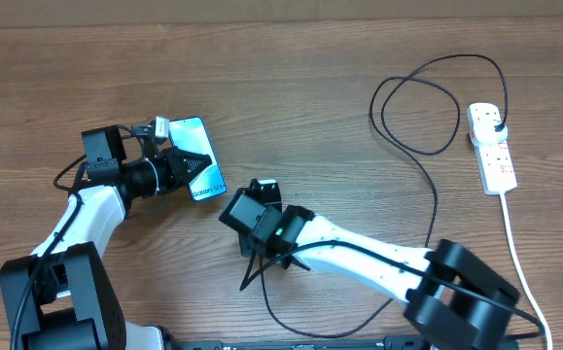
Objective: Plug charger to phone and switch on socket
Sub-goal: 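Move the right gripper down over the black USB-C cable plug, then lower the right gripper around the cable just behind the plug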
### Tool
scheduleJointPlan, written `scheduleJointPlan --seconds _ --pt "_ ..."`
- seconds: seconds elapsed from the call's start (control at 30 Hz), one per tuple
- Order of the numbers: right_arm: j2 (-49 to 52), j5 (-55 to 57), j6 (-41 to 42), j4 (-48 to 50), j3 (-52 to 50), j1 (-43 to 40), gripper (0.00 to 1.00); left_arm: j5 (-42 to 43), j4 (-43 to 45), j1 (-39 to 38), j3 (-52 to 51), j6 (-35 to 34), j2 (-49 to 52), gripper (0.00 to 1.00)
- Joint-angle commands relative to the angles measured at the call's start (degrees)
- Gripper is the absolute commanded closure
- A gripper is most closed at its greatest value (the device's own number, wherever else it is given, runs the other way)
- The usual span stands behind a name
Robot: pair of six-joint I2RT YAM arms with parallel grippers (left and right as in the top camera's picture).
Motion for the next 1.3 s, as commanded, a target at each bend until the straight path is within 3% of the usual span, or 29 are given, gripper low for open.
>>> scheduleJointPlan --seconds 0.0,0.63,1.03,1.27 --pt "2.0 2.5 1.4 0.2 0.1 0.6 0.67 2.1 0.3 0.2 0.0 -0.6 -1.3 0.96" --pt "7.2 3.2 3.0 0.2 0.0 3.0 0.67 2.3 -0.4 0.1 0.0 -0.6 -1.3 0.96" --pt "7.3 3.4 3.4 -0.1 0.0 3.0 0.63 2.1 -0.4 0.2 0.0 -0.1 -1.3 0.96" --pt "7.3 4.5 4.3 0.0 0.0 2.6 0.55 2.1 -0.4 0.1 0.0 -0.1 -1.3 0.96"
